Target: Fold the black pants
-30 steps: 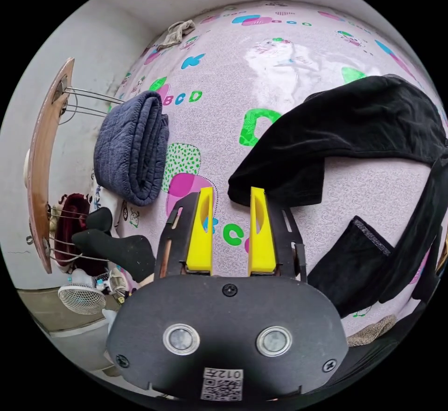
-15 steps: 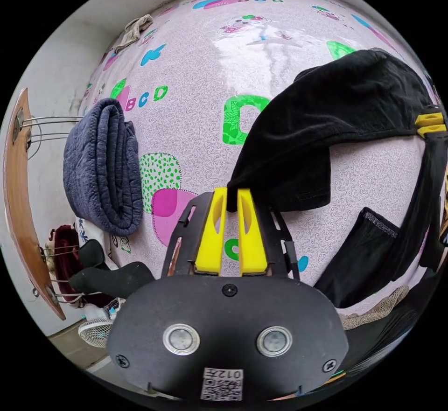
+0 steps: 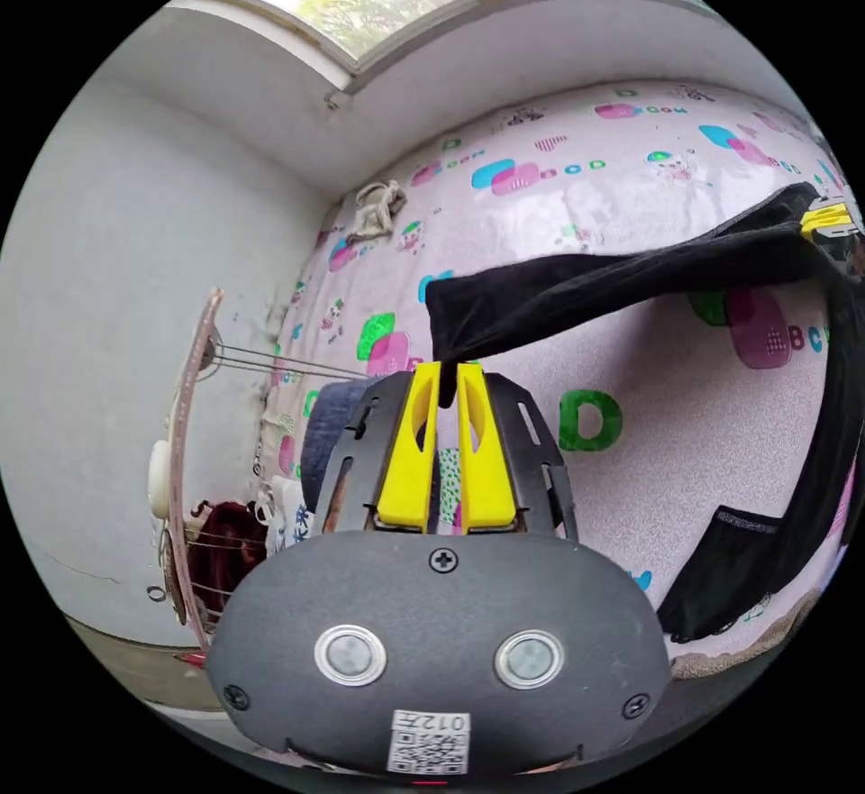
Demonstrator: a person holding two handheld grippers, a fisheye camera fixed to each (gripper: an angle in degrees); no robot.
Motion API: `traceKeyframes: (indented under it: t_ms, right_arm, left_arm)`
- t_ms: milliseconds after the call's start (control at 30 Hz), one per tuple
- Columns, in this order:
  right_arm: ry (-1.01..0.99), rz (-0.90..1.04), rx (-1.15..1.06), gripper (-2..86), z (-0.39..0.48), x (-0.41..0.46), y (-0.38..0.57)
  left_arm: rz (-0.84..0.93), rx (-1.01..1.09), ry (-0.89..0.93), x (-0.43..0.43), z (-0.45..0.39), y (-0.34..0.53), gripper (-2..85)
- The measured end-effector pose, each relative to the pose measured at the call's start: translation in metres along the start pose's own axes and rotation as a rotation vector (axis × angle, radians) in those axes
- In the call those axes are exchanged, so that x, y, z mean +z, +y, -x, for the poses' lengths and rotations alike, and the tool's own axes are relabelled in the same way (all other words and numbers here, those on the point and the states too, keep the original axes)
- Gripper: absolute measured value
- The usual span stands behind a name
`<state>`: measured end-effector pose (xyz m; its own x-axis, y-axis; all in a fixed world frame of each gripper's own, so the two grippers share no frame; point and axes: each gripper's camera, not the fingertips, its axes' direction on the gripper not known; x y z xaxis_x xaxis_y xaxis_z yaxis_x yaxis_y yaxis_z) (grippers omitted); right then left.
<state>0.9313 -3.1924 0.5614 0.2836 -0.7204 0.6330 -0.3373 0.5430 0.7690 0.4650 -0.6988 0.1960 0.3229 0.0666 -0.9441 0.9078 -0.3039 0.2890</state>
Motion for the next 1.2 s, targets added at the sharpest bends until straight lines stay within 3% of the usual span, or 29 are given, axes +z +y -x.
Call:
traceKeyframes:
  t_ms: [67, 167, 300, 367, 533, 667, 800, 900, 1033, 1200]
  right_arm:
    - [-0.068, 0.079, 0.031, 3.3, 0.005, 0.022, 0.004]
    - [-0.161, 0.140, 0.018, 5.1, 0.020, 0.033, 0.021]
    - [-0.278, 0.209, -0.112, 6.3, 0.045, 0.009, 0.060]
    - [-0.294, 0.228, -0.179, 6.6, 0.062, -0.006, 0.083]
    - [-0.251, 0.270, -0.341, 7.8, 0.127, -0.026, 0.152]
    - [-0.368, 0.301, -0.346, 8.7, 0.152, -0.025, 0.172]
    - [-0.375, 0.333, -0.475, 10.7, 0.195, -0.028, 0.183]
    - [-0.294, 0.380, -0.600, 10.2, 0.223, -0.021, 0.184]
    - [-0.146, 0.359, -0.705, 0.2, 0.232, -0.030, 0.161]
    - [-0.237, 0.242, -0.504, -0.6, 0.156, -0.079, 0.065]
  left_arm:
    - [0.177, -0.012, 0.086, 0.033, -0.010, 0.014, 3.7]
    - [0.273, -0.068, 0.292, 0.057, -0.026, 0.049, 5.0]
    - [0.239, 0.046, 0.463, 0.046, -0.065, 0.092, 6.8]
    - [0.179, 0.219, 0.520, 0.018, -0.098, 0.117, 8.2]
    - [0.146, 0.526, 0.517, -0.037, -0.154, 0.160, 10.6]
    - [0.190, 0.701, 0.479, -0.054, -0.193, 0.182, 11.6]
    - [0.213, 0.753, 0.535, -0.059, -0.218, 0.189, 10.5]
    - [0.245, 0.805, 0.464, -0.052, -0.242, 0.195, 7.3]
    - [0.309, 0.815, 0.446, -0.046, -0.249, 0.192, 2.4]
    - [0.299, 0.727, 0.523, -0.051, -0.198, 0.148, 1.1]
